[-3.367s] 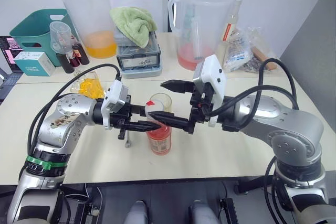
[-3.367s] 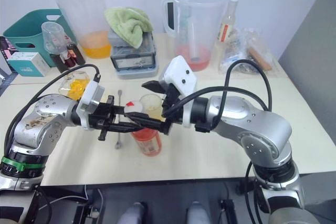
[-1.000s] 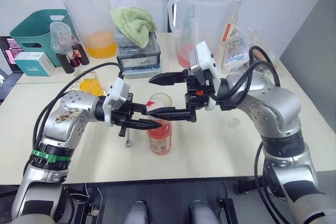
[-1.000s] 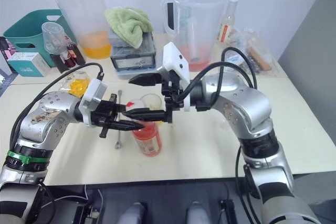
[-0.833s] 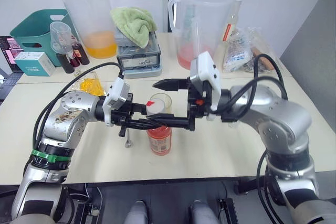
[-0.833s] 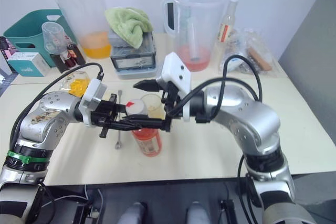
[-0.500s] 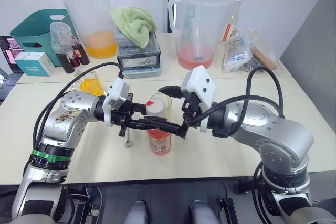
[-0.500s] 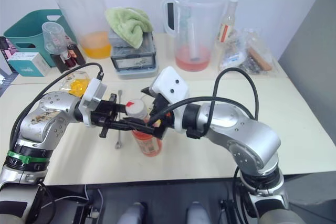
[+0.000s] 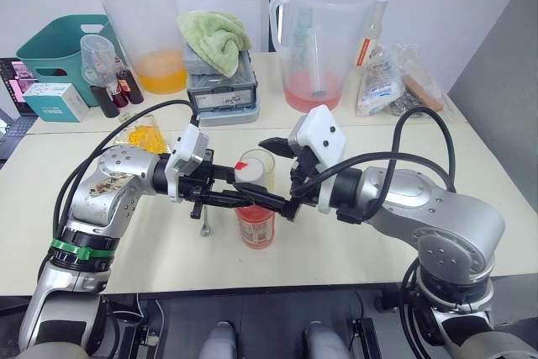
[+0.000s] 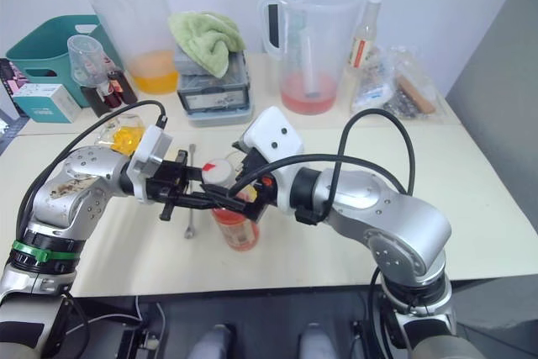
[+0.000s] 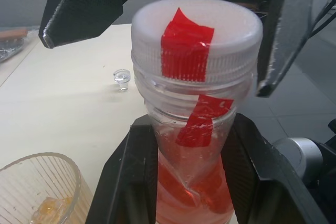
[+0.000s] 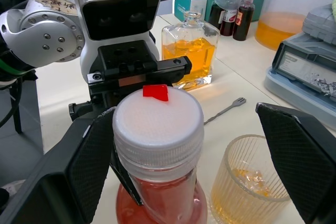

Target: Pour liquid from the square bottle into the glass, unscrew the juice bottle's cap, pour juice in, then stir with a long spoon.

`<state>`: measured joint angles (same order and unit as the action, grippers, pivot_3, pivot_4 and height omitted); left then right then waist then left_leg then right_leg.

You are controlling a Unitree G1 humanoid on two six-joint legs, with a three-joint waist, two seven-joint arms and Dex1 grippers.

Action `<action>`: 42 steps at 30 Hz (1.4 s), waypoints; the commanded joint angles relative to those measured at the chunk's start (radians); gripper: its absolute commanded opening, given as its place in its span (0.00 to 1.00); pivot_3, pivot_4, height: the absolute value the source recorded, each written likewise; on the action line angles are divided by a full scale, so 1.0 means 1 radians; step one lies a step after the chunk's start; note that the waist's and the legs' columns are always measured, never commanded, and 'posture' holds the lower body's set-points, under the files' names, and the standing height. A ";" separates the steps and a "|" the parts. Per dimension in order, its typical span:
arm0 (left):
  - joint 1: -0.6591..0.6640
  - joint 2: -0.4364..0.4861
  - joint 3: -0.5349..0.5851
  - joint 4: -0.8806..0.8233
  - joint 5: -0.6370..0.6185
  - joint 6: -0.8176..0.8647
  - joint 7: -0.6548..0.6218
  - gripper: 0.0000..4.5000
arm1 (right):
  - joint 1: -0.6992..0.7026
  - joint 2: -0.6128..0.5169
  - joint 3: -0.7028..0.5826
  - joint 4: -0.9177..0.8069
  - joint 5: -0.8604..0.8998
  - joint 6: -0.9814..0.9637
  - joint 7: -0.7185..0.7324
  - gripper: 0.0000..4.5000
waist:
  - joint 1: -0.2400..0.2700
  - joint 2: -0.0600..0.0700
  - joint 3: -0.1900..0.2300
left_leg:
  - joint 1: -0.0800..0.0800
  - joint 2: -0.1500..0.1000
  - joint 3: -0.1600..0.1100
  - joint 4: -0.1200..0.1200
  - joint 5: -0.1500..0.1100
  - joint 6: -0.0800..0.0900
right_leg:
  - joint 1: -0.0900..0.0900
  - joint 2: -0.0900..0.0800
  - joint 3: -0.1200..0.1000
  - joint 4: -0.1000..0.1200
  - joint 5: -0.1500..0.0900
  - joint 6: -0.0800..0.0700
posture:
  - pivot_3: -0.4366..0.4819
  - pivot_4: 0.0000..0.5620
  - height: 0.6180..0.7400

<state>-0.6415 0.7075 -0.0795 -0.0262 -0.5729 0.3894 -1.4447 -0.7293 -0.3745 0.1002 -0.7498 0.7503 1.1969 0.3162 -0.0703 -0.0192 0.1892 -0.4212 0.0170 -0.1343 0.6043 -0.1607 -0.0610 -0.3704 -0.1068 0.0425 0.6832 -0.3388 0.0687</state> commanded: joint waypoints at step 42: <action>0.017 0.025 0.001 -0.012 0.023 0.006 -0.007 0.30 | -0.444 -0.062 0.242 1.019 -0.261 -0.703 1.223 0.38 | -0.004 0.000 0.000 | 0.001 0.000 0.000 0.000 0.000 0.000 | 0.001 0.000 0.000 -0.001 0.000 0.000 | 0.48 0.27 1.00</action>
<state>-0.6443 0.7144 -0.0790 -0.0307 -0.5607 0.3850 -1.4439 -1.1590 -0.4348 0.3558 0.2653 0.5155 0.5034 1.5300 -0.0745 -0.0191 0.1892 -0.4201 0.0172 -0.1340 0.6046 -0.1606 -0.0611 -0.3698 -0.1066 0.0422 0.6830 -0.3388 0.0687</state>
